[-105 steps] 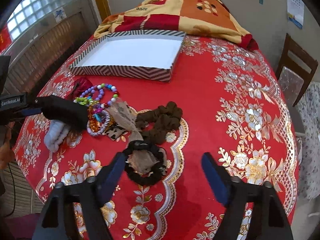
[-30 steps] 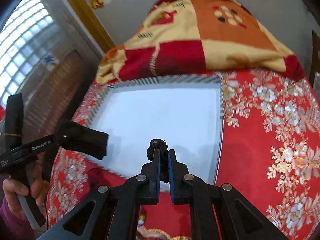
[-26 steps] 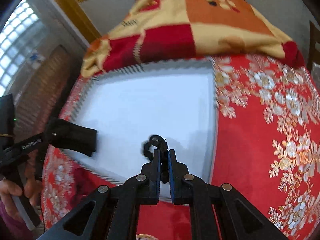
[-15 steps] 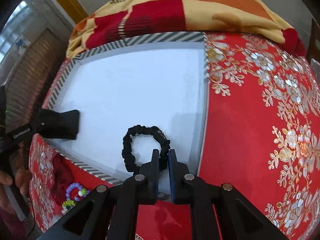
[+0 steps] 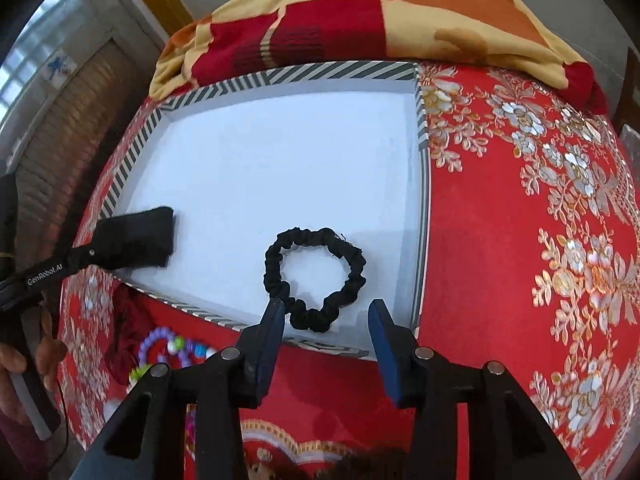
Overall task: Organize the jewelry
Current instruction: 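Lower the black pouch into the white tray and open the left gripper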
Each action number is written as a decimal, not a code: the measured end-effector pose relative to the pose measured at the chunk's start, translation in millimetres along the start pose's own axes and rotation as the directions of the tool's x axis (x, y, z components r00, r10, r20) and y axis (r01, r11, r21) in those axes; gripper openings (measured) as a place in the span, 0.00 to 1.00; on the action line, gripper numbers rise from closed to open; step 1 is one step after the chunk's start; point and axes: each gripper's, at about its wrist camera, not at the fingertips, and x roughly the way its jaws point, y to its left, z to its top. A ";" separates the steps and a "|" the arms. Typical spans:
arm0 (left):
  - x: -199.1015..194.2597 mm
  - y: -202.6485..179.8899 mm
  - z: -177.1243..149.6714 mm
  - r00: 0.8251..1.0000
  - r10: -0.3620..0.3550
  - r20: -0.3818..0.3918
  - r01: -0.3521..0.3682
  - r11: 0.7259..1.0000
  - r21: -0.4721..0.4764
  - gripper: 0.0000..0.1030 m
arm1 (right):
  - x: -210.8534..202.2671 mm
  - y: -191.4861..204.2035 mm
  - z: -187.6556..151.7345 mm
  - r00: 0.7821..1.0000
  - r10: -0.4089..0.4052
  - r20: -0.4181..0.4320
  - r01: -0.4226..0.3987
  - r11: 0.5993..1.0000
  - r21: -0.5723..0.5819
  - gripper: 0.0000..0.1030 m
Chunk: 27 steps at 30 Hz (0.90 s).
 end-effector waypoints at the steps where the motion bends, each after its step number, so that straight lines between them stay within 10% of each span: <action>1: -1.1 -1.3 -2.5 1.000 0.005 -0.006 -0.005 1.000 0.006 0.46 | 1.0 2.4 -1.1 1.000 -0.002 -0.008 0.002 1.000 0.000 0.40; 9: -15.3 -3.4 -29.2 1.000 0.017 -0.011 -0.017 1.000 0.010 0.52 | -7.8 4.3 -32.0 1.000 0.009 -0.010 -0.009 1.000 -0.006 0.43; 16: -48.7 -14.5 -39.0 0.995 0.040 0.087 -0.043 0.998 0.033 0.67 | -53.1 9.5 -39.4 0.989 0.021 0.144 -0.019 1.000 -0.015 0.62; 27: -103.9 -30.1 -71.6 0.981 0.025 0.190 -0.036 0.998 0.054 0.67 | -111.6 21.3 -85.6 0.963 0.027 0.267 -0.015 0.999 -0.049 0.62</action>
